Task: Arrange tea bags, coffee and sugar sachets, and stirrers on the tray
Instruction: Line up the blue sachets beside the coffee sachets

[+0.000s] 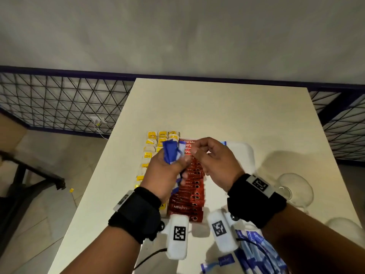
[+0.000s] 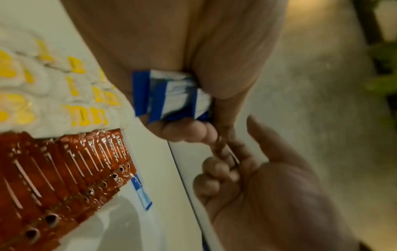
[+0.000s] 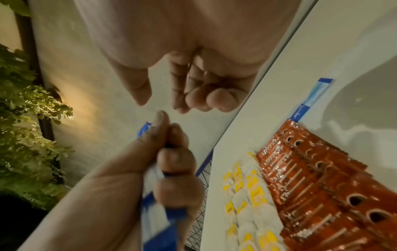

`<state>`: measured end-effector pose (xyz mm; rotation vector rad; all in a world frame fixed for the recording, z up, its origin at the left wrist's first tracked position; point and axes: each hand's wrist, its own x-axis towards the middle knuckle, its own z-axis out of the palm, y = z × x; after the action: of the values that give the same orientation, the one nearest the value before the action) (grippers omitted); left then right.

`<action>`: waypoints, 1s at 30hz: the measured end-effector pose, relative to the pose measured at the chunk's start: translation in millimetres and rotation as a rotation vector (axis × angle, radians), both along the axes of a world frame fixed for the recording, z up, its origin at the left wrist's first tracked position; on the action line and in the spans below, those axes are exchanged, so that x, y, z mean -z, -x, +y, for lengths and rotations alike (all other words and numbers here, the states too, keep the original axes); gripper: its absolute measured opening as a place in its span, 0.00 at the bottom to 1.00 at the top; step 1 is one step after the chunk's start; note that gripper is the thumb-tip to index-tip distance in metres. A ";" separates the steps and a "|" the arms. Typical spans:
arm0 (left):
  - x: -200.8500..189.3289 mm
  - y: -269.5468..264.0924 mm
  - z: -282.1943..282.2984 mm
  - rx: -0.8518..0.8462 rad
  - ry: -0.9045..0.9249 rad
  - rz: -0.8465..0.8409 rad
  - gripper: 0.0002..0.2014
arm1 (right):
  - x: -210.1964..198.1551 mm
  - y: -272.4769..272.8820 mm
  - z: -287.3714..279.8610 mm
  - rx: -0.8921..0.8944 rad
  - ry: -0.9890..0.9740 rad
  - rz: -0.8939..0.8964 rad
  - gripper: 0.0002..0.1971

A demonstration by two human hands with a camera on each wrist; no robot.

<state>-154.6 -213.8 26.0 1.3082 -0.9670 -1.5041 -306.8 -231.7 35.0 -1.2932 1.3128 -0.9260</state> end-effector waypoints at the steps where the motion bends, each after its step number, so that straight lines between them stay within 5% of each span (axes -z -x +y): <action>1: -0.5 1.2 3.4 0.058 0.017 -0.070 0.06 | -2.9 -0.4 -2.5 -0.025 0.008 -0.011 0.05; 20: -13.1 -8.4 4.2 -0.137 0.021 -0.017 0.07 | -1.6 19.2 2.3 0.085 -0.079 -0.117 0.07; 30: -8.7 -3.5 -0.9 -0.086 0.207 -0.388 0.15 | -2.9 20.3 -2.0 0.225 -0.296 -0.267 0.15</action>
<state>-151.1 -214.8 34.7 1.4963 -1.2577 -1.0716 -327.0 -233.7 37.9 -0.7776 1.3414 -0.9782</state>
